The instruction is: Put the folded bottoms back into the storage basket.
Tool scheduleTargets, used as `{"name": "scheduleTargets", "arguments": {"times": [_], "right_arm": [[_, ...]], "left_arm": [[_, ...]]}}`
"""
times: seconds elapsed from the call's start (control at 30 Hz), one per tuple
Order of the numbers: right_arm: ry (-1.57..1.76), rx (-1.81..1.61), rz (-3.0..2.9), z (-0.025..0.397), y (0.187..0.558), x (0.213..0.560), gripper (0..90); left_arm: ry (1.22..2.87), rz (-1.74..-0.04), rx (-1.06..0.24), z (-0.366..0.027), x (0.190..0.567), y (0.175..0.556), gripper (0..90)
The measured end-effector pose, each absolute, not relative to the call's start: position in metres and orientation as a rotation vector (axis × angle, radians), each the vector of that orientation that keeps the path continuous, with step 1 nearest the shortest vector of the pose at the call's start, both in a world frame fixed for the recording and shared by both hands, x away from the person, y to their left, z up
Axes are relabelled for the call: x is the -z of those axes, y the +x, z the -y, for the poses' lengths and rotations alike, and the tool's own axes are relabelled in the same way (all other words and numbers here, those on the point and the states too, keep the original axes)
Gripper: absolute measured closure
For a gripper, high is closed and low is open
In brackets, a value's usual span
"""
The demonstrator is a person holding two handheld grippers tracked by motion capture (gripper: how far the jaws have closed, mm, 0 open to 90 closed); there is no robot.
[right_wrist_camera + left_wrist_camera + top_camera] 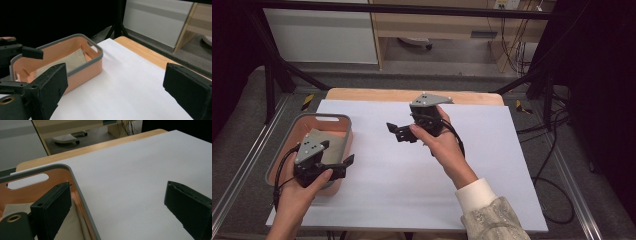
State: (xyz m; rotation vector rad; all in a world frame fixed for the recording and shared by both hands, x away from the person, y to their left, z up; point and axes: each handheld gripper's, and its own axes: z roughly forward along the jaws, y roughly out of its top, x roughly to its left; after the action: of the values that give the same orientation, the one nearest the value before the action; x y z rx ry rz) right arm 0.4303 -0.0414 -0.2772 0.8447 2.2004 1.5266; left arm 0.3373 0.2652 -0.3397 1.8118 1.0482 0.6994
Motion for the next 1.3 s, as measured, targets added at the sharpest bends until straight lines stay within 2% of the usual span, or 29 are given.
{"name": "scheduleTargets", "arguments": {"times": [0.63,1.3], "right_arm": [[0.935,-1.501,-2.109,0.113,0.431,0.272,5.5],[0.981,-1.503,-2.022,0.171,0.419,0.270,4.6]], "left_arm": [[1.817,-1.064,-0.707,-0.274,0.343,0.337,7.5],[1.836,-1.070,-0.709,-0.275,0.349,0.338,6.6]]}}
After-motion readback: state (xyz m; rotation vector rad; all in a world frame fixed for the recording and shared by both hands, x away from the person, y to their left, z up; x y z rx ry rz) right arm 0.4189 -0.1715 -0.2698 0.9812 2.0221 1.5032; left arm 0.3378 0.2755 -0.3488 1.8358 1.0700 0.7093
